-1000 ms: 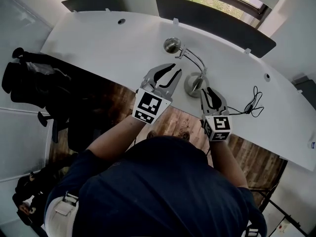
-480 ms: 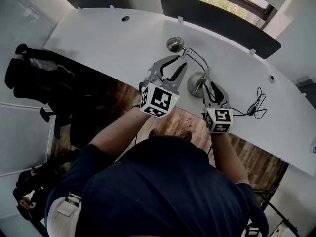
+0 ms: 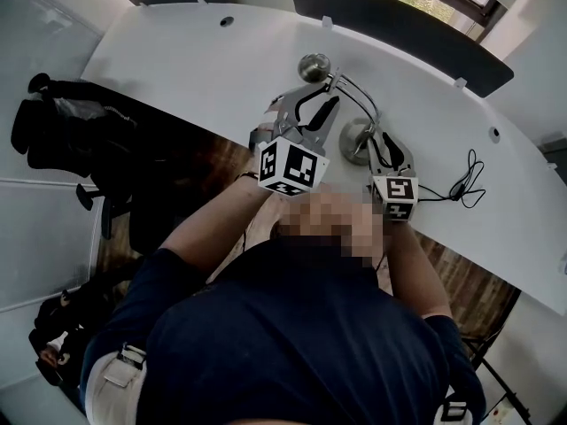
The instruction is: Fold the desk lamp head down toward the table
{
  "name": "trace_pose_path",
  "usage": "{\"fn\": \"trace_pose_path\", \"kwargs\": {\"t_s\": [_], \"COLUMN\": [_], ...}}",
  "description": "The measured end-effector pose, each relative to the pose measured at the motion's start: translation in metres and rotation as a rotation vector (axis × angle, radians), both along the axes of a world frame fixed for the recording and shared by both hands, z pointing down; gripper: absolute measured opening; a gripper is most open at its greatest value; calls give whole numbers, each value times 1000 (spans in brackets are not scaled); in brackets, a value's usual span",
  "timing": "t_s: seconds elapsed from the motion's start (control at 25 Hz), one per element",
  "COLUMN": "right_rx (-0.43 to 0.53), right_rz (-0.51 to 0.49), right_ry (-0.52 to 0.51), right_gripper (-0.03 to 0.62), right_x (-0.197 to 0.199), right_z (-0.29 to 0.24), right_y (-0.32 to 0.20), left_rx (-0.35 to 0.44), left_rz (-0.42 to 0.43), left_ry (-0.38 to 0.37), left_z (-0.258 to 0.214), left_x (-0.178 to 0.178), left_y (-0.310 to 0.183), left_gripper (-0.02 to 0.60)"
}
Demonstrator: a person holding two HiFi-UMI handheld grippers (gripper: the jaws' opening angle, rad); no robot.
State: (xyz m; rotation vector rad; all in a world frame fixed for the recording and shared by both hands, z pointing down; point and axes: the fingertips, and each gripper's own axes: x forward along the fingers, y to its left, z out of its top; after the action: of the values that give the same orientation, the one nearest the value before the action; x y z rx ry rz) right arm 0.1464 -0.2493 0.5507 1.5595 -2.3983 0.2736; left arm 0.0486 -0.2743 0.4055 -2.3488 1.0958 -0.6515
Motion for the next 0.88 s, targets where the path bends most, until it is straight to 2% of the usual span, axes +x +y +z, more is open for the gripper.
{"fn": "trace_pose_path", "kwargs": {"t_s": [0.32, 0.72, 0.88], "right_rx": [13, 2, 3], "right_rz": [-35, -57, -62], "right_ry": [76, 78, 55], "right_gripper": [133, 127, 121], "right_x": [-2, -12, -13], "right_z": [18, 25, 24], "right_y": [-20, -39, -40], "left_rx": [36, 59, 62], "left_rz": [-12, -36, -46], "left_ry": [-57, -87, -82], "left_z": [4, 4, 2], "left_x": [3, 4, 2], "left_y": [-2, -10, -11], "left_gripper": [100, 97, 69]}}
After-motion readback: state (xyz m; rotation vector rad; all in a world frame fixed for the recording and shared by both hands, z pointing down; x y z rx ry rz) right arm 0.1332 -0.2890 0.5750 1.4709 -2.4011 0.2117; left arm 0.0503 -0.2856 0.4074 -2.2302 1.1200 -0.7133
